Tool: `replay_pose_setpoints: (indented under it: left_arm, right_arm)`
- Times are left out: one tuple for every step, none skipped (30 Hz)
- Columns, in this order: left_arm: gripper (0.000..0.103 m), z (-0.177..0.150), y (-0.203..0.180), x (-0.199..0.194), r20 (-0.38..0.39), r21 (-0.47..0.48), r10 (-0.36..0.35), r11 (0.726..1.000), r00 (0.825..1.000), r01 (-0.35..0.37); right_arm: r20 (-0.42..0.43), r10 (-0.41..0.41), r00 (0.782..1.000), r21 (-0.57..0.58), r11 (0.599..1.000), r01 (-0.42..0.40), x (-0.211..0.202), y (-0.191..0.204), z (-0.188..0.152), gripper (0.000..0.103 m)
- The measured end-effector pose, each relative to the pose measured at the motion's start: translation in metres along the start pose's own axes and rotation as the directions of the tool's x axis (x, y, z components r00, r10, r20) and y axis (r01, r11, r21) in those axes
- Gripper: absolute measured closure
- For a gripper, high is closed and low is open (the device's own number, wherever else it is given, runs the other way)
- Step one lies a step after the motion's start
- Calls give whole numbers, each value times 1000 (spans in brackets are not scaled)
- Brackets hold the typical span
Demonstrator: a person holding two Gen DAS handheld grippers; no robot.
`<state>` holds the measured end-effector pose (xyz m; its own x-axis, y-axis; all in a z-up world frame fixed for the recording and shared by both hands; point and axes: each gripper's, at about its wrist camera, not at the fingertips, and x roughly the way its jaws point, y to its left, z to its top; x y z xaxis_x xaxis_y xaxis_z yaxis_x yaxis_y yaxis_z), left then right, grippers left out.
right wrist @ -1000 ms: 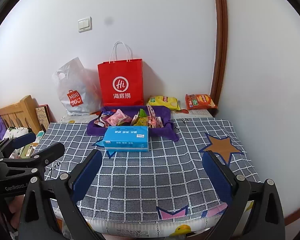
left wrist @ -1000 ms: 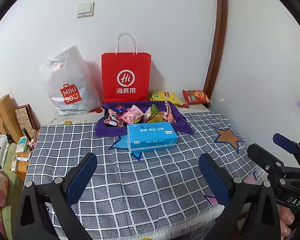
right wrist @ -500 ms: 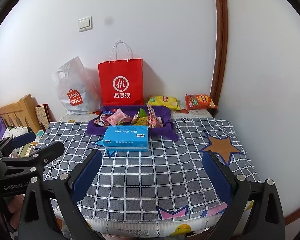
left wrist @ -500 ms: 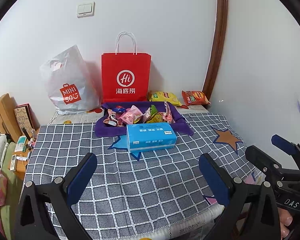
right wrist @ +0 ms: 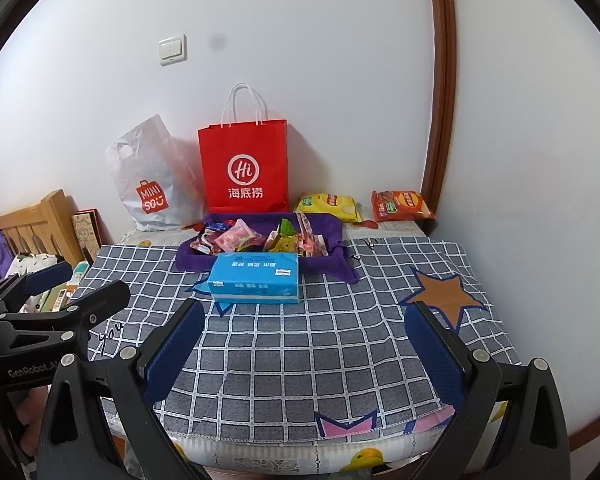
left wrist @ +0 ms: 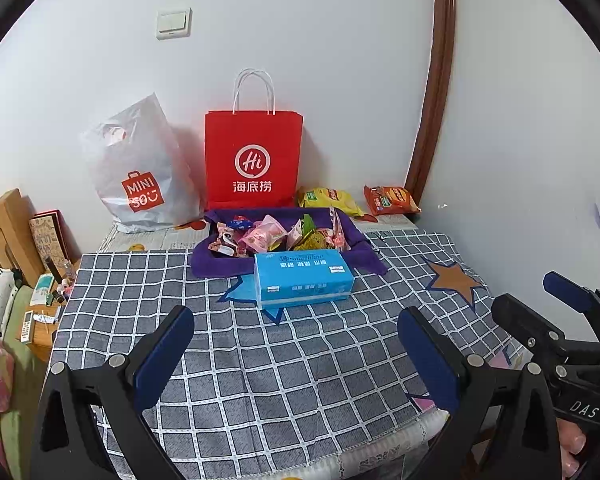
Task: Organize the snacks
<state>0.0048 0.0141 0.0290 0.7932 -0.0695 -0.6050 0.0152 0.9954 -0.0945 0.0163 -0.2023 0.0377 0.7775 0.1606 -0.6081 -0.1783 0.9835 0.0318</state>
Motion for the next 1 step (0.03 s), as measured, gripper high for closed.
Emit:
replay_pose_setpoints:
  left_arm:
    - [0,0,1,-1,9,-4,2,1000,1000,-2]
  right_arm:
    - [0,0,1000,0,1000,0,0,0,0,4]
